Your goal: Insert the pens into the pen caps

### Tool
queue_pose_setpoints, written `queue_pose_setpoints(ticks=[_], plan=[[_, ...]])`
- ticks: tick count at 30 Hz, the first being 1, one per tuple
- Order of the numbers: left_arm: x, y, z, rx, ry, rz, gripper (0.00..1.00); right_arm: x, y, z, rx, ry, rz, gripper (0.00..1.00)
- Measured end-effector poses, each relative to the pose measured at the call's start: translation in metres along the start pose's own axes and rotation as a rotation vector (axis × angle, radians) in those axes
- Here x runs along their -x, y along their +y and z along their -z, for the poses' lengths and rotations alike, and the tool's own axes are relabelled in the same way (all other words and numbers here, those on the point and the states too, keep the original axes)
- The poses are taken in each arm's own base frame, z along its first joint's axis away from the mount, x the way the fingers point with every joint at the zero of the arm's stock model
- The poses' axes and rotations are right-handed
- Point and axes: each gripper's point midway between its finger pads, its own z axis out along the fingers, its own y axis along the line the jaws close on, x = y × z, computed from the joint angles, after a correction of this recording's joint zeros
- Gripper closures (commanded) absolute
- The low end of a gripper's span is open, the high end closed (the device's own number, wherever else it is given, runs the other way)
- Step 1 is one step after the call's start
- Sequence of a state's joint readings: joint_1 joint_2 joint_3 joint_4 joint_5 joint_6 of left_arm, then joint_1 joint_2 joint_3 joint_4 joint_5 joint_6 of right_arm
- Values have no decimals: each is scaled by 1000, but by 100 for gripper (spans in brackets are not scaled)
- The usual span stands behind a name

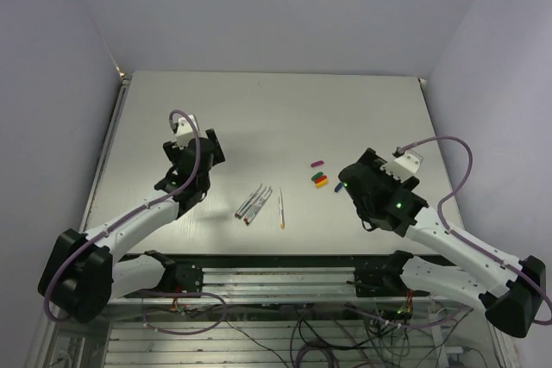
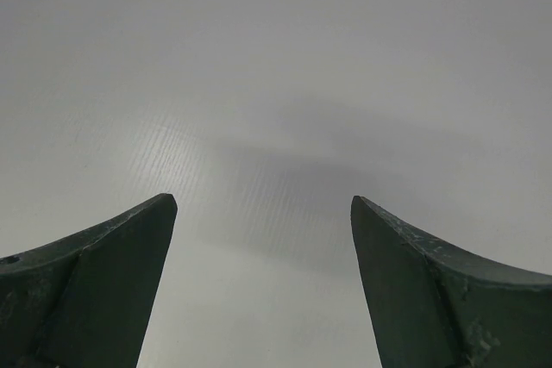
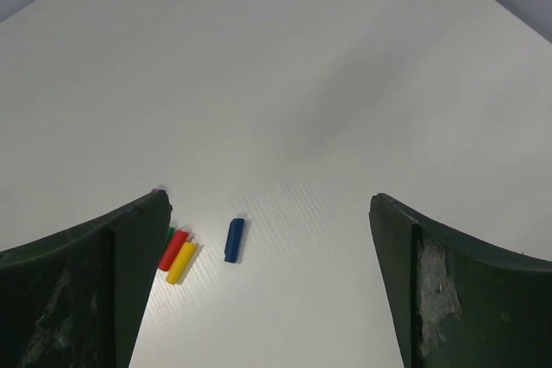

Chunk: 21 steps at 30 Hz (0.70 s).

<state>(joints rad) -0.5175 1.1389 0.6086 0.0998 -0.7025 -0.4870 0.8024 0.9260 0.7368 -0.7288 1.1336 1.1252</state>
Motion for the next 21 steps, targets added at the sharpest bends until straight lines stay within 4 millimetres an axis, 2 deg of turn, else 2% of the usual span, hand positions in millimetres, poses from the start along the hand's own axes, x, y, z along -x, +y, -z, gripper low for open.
queue_pose_setpoints(ticks=[10, 15, 19, 21], plan=[[-4, 2, -3, 19, 11, -15, 7, 13, -1, 4, 84, -52, -37, 0], [2, 0, -3, 17, -11, 15, 7, 15, 5, 6, 151, -63, -9, 0], [5, -1, -5, 36, -19, 51, 7, 18, 1, 9, 191, -85, -65, 0], [11, -7, -9, 41, -10, 53, 7, 20, -3, 10, 202, -98, -102, 0]])
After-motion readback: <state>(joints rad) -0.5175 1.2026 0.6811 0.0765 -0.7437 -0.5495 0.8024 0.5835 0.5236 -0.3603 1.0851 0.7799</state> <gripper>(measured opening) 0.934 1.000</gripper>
